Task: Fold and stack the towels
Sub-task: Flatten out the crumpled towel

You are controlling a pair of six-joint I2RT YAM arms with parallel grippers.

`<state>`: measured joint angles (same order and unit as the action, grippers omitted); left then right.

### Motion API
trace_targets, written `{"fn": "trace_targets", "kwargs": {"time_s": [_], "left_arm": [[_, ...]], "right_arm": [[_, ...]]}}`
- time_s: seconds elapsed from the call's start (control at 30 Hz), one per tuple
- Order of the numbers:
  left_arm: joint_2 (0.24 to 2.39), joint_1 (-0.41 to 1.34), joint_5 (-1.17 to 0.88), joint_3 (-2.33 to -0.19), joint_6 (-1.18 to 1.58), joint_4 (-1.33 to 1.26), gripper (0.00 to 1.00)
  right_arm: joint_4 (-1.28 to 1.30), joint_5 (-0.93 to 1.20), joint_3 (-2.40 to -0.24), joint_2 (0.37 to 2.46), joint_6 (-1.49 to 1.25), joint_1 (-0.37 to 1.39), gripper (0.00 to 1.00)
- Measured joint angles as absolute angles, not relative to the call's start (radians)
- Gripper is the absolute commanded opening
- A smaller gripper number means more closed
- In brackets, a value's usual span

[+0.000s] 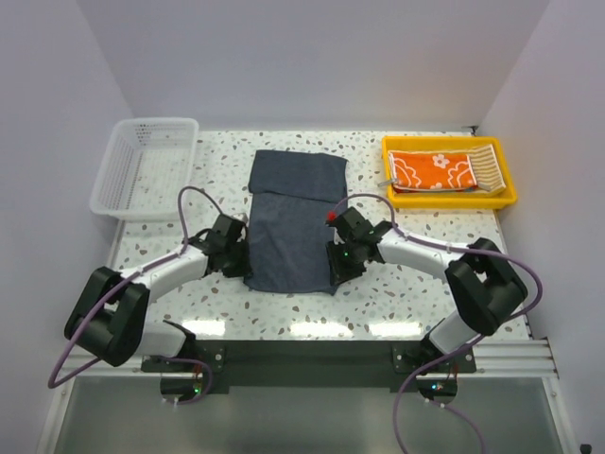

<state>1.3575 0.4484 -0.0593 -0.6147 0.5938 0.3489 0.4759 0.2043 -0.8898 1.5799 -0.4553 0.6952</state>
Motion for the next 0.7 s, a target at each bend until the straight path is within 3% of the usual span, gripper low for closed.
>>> {"fn": "trace_targets", "kwargs": {"time_s": [0.1,0.3,0.7], "left_arm": [[1.34,0.448,-0.055,-0.598,0.61,0.339,0.0],[1.299,0.448,-0.055,-0.567,0.617,0.339,0.0],[1.266,0.448,-0.073,-0.542,0.609,0.338,0.0]], "right_arm": [[0.514,0.152,-0.884,1.556,-0.478,0.695,0.38],[0.529,0.094,-0.858,1.489,-0.562,0.694,0.39],[0.399,0.096,-0.774,1.518,-0.674,0.694,0.26]]}}
